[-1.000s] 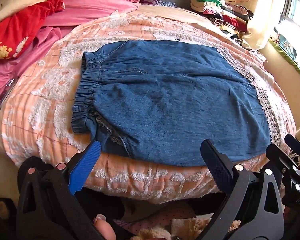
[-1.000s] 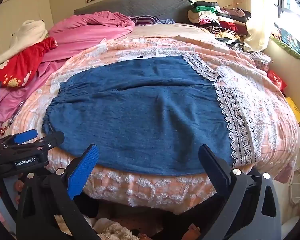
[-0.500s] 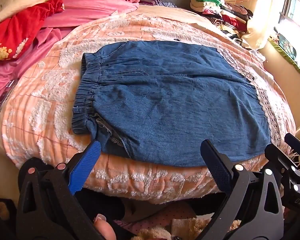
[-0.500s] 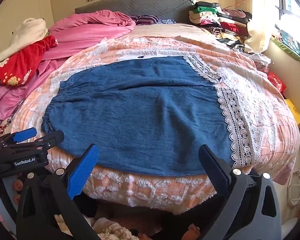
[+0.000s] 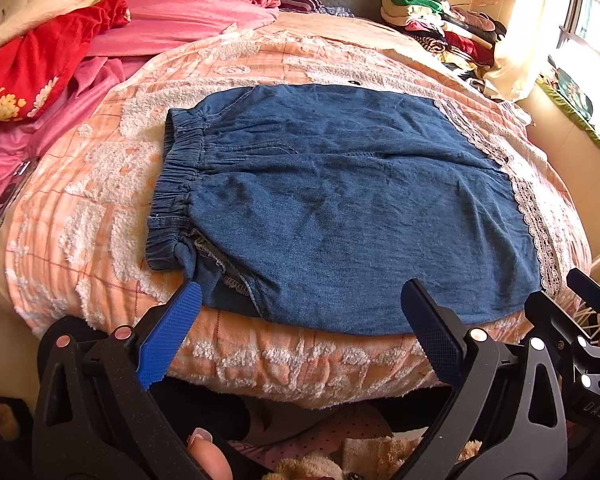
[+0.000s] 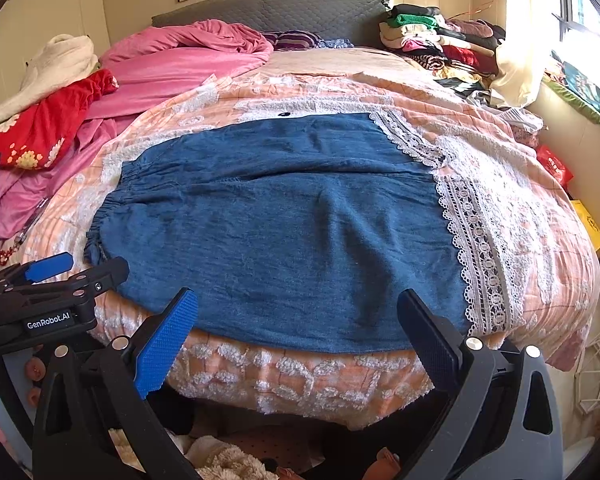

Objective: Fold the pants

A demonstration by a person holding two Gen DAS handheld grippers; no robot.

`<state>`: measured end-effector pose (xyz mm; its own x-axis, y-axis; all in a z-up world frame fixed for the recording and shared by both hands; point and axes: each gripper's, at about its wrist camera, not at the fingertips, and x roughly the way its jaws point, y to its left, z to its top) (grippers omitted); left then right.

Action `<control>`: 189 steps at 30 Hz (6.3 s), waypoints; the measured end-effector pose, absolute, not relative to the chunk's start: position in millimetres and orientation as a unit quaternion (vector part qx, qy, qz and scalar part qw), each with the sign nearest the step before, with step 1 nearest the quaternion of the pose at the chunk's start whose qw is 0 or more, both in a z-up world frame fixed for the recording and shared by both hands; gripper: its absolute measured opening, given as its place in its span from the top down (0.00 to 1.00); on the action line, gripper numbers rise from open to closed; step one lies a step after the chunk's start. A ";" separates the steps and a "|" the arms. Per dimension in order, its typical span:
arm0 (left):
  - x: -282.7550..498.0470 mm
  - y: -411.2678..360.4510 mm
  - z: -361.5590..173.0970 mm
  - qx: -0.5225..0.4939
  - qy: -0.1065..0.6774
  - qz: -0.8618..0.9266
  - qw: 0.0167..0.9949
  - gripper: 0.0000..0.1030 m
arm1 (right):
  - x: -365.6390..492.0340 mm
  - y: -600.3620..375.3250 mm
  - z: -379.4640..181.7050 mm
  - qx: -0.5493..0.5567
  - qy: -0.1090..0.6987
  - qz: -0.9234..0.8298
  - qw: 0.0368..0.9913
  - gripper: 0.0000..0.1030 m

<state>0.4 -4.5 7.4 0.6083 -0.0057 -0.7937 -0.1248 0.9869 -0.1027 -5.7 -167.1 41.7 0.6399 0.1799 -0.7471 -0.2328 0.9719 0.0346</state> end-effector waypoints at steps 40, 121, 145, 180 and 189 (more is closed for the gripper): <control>14.2 10.7 11.8 -0.075 0.437 0.053 0.895 0.09 | 14.2 -156.2 40.8 -0.032 0.411 0.122 0.903 0.04; 113.0 126.4 37.1 -0.059 0.325 0.002 0.944 0.75 | 213.6 -42.1 52.0 -0.186 0.345 0.447 0.804 0.90; 12.0 102.8 7.3 -0.053 0.361 -0.033 0.931 0.74 | 74.4 -76.3 16.8 -0.143 0.396 0.456 0.785 0.90; -18.6 96.4 45.0 -0.085 0.360 -0.058 0.927 0.63 | 48.3 -70.5 -32.0 -0.099 0.439 0.438 0.778 0.80; 19.5 62.0 -18.4 -0.042 0.439 -0.063 0.896 0.63 | 40.3 -102.8 -6.4 -0.064 0.432 0.426 0.793 0.71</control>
